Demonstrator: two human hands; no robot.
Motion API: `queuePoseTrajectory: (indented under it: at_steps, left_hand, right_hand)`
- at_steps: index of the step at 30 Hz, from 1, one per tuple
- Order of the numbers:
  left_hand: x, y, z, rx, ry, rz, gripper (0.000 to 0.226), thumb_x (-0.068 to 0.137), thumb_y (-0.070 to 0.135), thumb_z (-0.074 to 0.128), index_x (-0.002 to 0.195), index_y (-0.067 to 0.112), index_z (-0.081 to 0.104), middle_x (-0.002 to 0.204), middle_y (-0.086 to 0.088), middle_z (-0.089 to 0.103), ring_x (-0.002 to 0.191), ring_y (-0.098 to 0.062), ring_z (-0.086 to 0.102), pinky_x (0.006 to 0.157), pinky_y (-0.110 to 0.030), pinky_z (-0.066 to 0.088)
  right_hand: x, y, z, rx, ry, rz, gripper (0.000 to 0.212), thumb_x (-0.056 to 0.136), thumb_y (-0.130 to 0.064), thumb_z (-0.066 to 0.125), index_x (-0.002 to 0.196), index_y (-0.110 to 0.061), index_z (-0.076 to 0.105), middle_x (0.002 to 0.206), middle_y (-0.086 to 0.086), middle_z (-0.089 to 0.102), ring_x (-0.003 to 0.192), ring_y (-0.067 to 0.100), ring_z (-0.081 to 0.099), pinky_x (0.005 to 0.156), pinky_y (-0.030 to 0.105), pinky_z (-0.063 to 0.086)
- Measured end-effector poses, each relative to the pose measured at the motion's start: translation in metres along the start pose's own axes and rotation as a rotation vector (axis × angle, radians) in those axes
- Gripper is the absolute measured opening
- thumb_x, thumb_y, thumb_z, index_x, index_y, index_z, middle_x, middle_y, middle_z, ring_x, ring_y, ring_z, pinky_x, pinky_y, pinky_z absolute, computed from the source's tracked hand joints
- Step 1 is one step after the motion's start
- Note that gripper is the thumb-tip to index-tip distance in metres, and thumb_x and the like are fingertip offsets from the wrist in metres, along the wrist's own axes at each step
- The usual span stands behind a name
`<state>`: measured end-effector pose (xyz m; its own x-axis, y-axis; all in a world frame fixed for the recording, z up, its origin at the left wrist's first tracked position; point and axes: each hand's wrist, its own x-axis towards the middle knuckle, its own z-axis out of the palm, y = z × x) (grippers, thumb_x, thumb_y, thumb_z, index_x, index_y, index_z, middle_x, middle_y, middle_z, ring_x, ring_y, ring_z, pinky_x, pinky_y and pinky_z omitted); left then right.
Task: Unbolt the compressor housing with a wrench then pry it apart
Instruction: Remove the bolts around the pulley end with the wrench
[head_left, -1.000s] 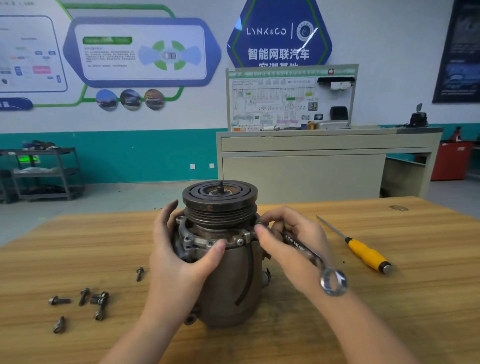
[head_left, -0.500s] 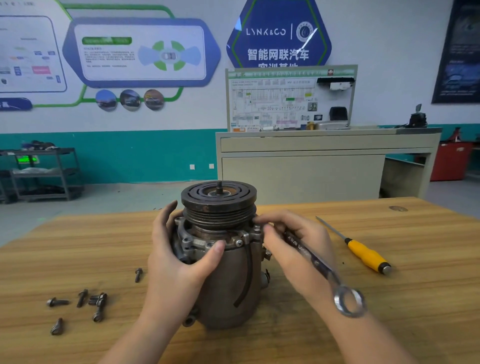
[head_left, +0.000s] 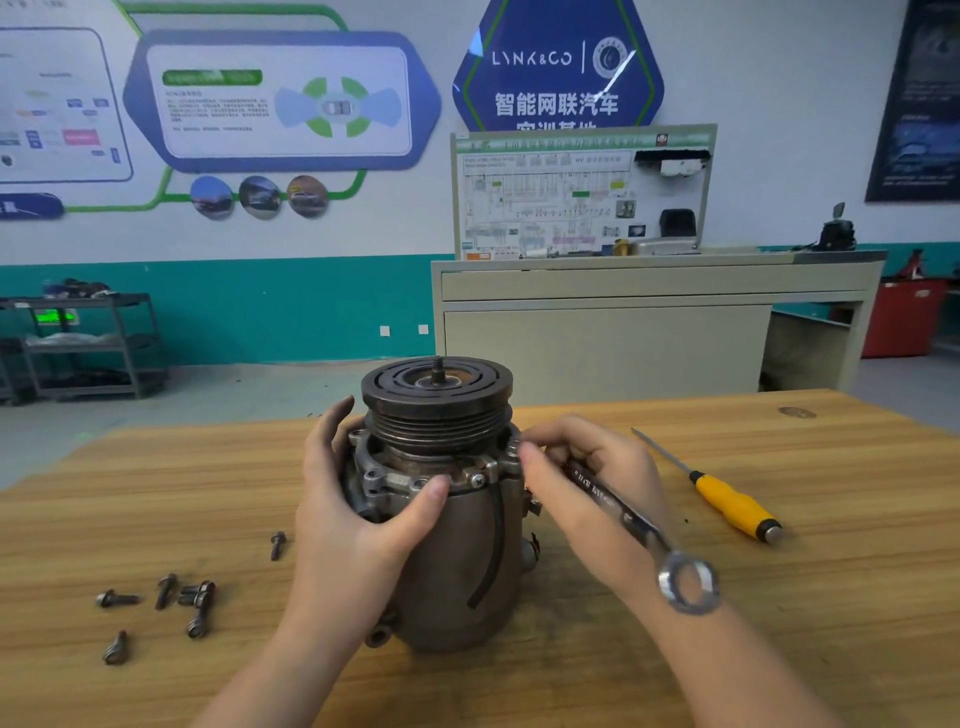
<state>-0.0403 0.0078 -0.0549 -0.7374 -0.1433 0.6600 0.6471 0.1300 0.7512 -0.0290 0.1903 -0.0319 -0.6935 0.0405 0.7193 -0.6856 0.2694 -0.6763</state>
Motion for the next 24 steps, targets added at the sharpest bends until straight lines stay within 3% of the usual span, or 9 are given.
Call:
queuePoseTrajectory:
  at_steps: [4, 9, 13, 19, 22, 24]
  left_hand:
    - [-0.0001, -0.0008, -0.0003, 0.000, -0.004, 0.003, 0.091, 0.054, 0.051, 0.075, 0.135, 0.038, 0.035, 0.129, 0.013, 0.055, 0.117, 0.003, 0.053, 0.100, -0.031, 0.043]
    - [-0.0004, -0.0009, 0.0000, 0.004, 0.001, 0.006, 0.089, 0.053, 0.051, 0.075, 0.133, 0.041, 0.035, 0.128, 0.016, 0.054, 0.116, 0.005, 0.053, 0.100, -0.030, 0.043]
    - [0.0001, -0.0031, -0.0005, 0.003, -0.001, 0.019, 0.089, 0.054, 0.050, 0.075, 0.134, 0.039, 0.037, 0.128, 0.015, 0.055, 0.117, 0.001, 0.054, 0.101, -0.033, 0.043]
    - [0.0011, -0.0020, -0.0008, 0.025, -0.009, 0.073, 0.064, 0.058, 0.052, 0.074, 0.116, 0.053, 0.047, 0.119, 0.028, 0.059, 0.114, 0.004, 0.055, 0.087, -0.006, 0.042]
    - [0.0013, -0.0019, -0.0015, 0.039, -0.012, 0.073, 0.063, 0.059, 0.054, 0.073, 0.115, 0.058, 0.046, 0.118, 0.030, 0.058, 0.113, 0.007, 0.054, 0.085, -0.004, 0.041]
    - [0.0016, -0.0029, -0.0017, 0.042, -0.015, 0.077, 0.064, 0.058, 0.054, 0.073, 0.116, 0.056, 0.046, 0.119, 0.029, 0.058, 0.114, 0.006, 0.054, 0.087, -0.005, 0.041]
  right_hand:
    - [0.0000, 0.0007, 0.0008, 0.044, 0.003, 0.044, 0.008, 0.076, -0.032, 0.070, 0.083, -0.031, 0.067, 0.054, -0.013, 0.056, 0.053, 0.002, 0.056, 0.051, 0.012, 0.043]
    - [-0.0001, 0.0014, 0.0009, 0.063, -0.009, 0.049, 0.011, 0.078, -0.025, 0.064, 0.086, -0.030, 0.070, 0.057, -0.013, 0.057, 0.057, 0.005, 0.059, 0.054, 0.014, 0.046]
    - [0.0005, 0.0010, 0.0018, 0.060, -0.021, 0.062, 0.007, 0.075, -0.024, 0.067, 0.078, -0.029, 0.071, 0.054, -0.013, 0.056, 0.054, 0.000, 0.054, 0.053, 0.011, 0.043]
    - [0.0001, -0.0001, 0.0002, 0.061, -0.015, 0.037, 0.005, 0.077, -0.024, 0.069, 0.080, -0.029, 0.069, 0.054, -0.012, 0.055, 0.053, 0.002, 0.054, 0.051, 0.012, 0.043]
    - [0.0001, -0.0002, -0.0005, 0.077, 0.006, 0.044, 0.015, 0.078, -0.023, 0.063, 0.085, -0.031, 0.073, 0.066, -0.006, 0.068, 0.064, 0.010, 0.066, 0.057, 0.023, 0.053]
    - [0.0002, -0.0011, -0.0012, 0.083, -0.004, 0.042, 0.010, 0.078, -0.028, 0.069, 0.088, -0.032, 0.071, 0.061, -0.007, 0.063, 0.058, 0.006, 0.061, 0.053, 0.018, 0.049]
